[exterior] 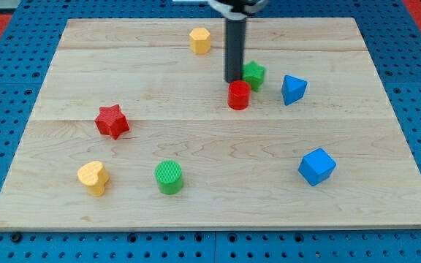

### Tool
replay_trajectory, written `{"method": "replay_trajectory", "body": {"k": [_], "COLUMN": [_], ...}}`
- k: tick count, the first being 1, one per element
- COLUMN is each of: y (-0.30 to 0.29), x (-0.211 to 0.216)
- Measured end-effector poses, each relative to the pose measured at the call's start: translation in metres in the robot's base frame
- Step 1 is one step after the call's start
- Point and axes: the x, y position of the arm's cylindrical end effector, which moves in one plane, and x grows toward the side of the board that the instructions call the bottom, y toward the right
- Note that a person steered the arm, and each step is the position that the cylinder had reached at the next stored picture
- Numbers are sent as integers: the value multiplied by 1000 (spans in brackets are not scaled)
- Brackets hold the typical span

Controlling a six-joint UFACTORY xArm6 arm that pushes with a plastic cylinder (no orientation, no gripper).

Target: Place the red blocks at the center left of the board

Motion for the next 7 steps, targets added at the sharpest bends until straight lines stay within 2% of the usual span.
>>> {"method": "replay_trajectory", "body": {"k": [1,2,3,4,5,6,7], "y": [57,44,47,-10,-70,-103,-92], "x": [-8,3,49,50,8,-1,0]}}
